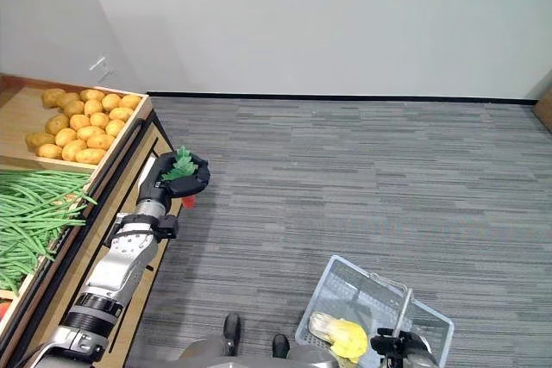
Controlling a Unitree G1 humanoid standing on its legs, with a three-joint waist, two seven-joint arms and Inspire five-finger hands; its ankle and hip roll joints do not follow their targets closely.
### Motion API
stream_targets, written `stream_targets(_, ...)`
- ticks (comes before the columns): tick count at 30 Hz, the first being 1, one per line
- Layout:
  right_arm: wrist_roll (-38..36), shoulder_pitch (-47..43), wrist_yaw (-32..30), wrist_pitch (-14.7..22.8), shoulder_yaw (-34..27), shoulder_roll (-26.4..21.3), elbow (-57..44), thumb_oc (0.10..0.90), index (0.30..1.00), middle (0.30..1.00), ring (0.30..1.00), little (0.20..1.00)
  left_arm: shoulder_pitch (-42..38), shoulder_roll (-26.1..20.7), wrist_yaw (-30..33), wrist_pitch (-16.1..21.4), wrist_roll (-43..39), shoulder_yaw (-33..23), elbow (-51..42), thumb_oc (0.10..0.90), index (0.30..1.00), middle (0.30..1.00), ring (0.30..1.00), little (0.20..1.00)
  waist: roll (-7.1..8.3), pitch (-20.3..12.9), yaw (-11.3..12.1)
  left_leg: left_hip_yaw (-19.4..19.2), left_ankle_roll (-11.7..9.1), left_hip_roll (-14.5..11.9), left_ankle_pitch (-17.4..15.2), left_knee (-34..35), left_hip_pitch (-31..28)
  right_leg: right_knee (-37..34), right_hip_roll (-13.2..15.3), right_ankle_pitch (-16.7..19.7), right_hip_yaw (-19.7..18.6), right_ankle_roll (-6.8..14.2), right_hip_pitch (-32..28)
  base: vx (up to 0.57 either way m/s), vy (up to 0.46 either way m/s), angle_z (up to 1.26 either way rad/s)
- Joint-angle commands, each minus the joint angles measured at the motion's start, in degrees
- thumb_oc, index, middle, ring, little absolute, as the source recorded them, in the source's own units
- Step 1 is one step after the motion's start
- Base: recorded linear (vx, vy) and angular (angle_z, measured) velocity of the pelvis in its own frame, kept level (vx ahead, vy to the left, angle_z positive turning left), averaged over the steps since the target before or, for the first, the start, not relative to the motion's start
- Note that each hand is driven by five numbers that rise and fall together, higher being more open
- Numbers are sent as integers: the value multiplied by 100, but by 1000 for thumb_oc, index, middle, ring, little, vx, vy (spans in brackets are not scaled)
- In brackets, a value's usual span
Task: Get the vegetables into the basket
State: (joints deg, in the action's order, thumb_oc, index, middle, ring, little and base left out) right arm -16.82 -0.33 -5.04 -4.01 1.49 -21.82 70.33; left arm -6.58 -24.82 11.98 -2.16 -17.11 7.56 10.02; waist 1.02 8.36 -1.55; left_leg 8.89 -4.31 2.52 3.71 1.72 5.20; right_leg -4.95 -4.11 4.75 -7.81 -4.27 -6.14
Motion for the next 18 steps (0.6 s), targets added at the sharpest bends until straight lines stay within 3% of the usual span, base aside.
stream_targets(1,-265,-54,-25,233,-13,-378,-100,400,300,300,300,300,-774,-155,97,566,-131,-351,-449,400,300,300,300,300,-182,-103,-98,-230,213,-2,-241,-231,-580,81,338,-647,351,609,-188,157,95,-16)
stream_targets(6,-290,-77,8,238,-7,-336,-148,400,300,300,300,300,-722,-151,53,525,-158,-360,-476,400,300,300,300,300,-233,-184,-159,-301,262,-41,-257,134,-975,9,427,-693,444,656,-302,97,73,15)
stream_targets(18,-216,-405,-32,228,18,-557,-470,400,300,300,300,300,-411,-218,-194,443,-197,-285,-1088,400,300,300,300,300,-236,-365,-62,-398,363,-15,-393,316,-1227,-5,557,-713,464,775,-365,36,31,-2)
